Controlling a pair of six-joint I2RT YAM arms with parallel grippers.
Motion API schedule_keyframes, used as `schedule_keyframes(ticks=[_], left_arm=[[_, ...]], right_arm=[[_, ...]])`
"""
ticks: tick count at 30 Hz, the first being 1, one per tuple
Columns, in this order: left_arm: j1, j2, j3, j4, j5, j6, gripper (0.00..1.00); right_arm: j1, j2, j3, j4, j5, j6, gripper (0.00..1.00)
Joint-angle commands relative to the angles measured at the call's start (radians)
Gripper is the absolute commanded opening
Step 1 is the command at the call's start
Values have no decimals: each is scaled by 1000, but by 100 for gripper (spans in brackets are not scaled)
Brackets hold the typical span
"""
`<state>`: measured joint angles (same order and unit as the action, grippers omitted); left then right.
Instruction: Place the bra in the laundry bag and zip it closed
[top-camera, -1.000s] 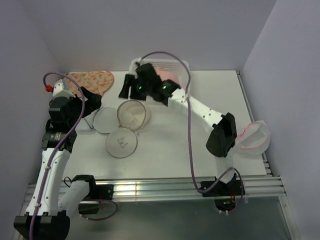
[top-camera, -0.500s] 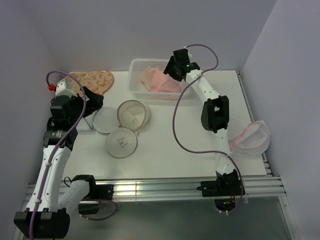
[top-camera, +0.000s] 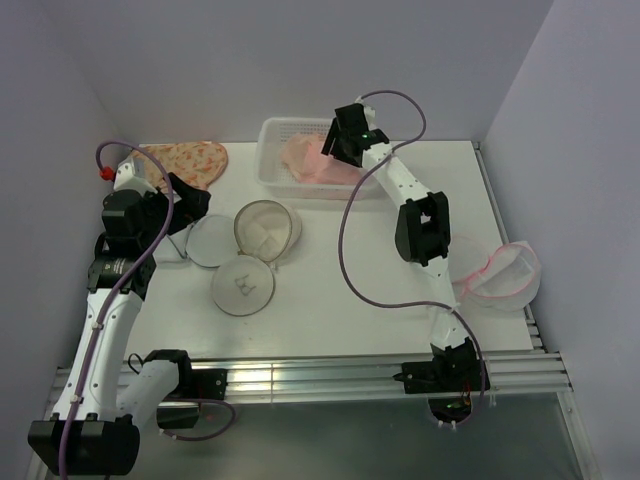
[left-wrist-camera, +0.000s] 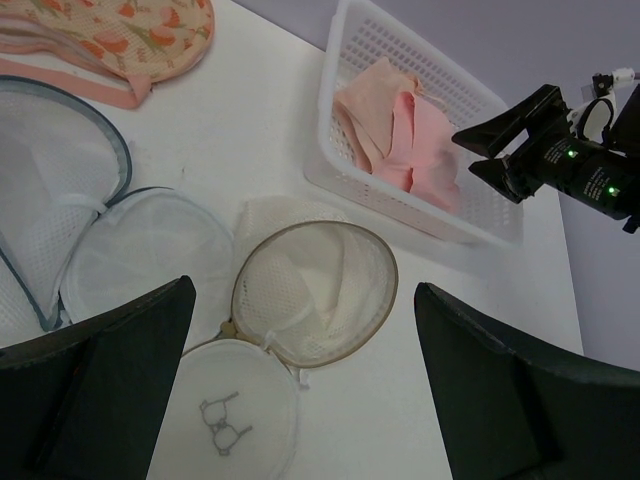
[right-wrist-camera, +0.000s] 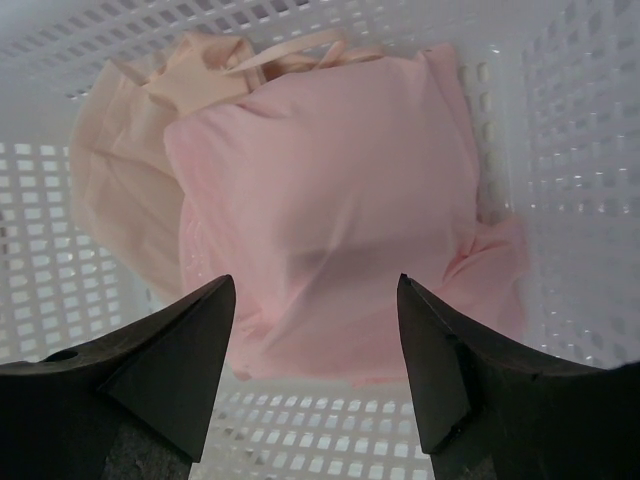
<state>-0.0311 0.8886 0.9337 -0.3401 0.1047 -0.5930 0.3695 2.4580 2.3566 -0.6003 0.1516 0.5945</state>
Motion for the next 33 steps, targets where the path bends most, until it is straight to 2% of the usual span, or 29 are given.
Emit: schedule_keyframes(ticks=[1, 12, 15, 18, 19, 21, 22, 24, 25, 28, 33], left_arm=[[5, -2, 5, 41, 24, -8, 99], [5, 4, 4, 43, 29, -11, 99], [3, 4, 4, 44, 29, -11, 99], [3, 6, 4, 42, 27, -11, 99], [5, 9, 4, 44, 27, -11, 99], [5, 9, 4, 44, 27, -11, 99], [5, 9, 4, 44, 27, -11, 99], [5, 10, 4, 44, 27, -10, 99], [5, 13, 4, 41, 26, -10, 99], [5, 12, 4, 42, 23, -10, 99], [5, 13, 4, 43, 24, -10, 99]], right_arm=[[9, 29, 53, -12, 91, -53, 73], [13, 78, 73, -10, 88, -111, 78], [13, 91, 70, -10, 75, -110, 75], [14, 95, 47, 2, 63, -102, 56], [13, 93, 30, 7, 62, -96, 46], [14, 84, 14, 20, 62, -93, 36], [16, 67, -9, 28, 63, -91, 26], [19, 41, -42, 60, 69, -88, 18], [19, 26, -57, 71, 69, -85, 9], [23, -46, -112, 108, 74, -87, 0], [34, -137, -146, 149, 91, -96, 0]])
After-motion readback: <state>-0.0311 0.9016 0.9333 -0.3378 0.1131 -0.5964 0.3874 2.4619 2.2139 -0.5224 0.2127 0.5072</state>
